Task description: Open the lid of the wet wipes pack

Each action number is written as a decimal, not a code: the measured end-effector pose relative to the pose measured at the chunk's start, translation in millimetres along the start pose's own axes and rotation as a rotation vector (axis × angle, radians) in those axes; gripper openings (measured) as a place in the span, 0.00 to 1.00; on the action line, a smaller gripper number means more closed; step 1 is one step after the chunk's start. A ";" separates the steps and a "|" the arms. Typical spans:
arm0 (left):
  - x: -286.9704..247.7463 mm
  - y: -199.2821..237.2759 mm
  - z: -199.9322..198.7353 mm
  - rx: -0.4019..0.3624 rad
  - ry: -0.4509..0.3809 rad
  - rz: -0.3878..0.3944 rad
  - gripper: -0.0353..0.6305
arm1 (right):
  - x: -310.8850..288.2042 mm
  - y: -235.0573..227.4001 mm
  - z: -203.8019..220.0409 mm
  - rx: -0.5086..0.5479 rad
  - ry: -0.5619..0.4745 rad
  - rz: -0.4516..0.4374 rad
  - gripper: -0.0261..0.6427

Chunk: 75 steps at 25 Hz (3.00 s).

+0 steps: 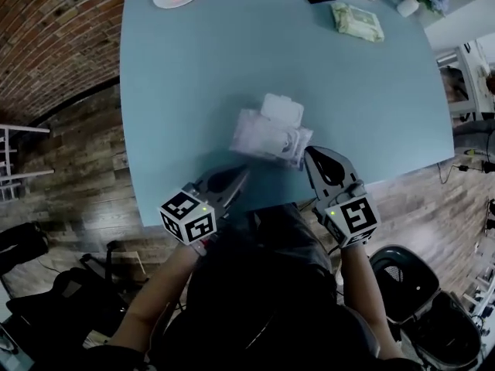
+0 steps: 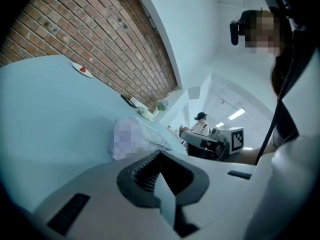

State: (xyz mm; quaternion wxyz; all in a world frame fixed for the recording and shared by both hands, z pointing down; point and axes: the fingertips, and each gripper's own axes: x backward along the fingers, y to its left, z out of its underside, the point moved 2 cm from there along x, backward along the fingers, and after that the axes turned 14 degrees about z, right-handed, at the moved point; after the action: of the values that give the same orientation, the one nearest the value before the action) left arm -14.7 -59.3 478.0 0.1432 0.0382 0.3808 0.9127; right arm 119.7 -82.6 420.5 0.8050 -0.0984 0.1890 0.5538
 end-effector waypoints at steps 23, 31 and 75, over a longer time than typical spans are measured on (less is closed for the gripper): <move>7.6 -58.4 20.8 -0.075 -0.133 -0.109 0.07 | 86.4 68.0 20.1 -0.066 -0.056 -0.264 0.07; 3.8 -107.4 56.6 -0.098 -0.158 -0.124 0.07 | 137.2 71.6 34.5 -0.093 -0.102 -0.302 0.07; 17.4 -243.7 130.0 -0.334 -0.161 -0.157 0.07 | 270.9 107.9 62.6 -0.162 -0.183 -0.284 0.07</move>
State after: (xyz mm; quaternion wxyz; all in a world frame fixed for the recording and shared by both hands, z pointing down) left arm 48.6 197.8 397.2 0.2482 0.0569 0.2134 0.9432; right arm 117.1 211.6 371.0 0.8784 -0.1377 0.0540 0.4544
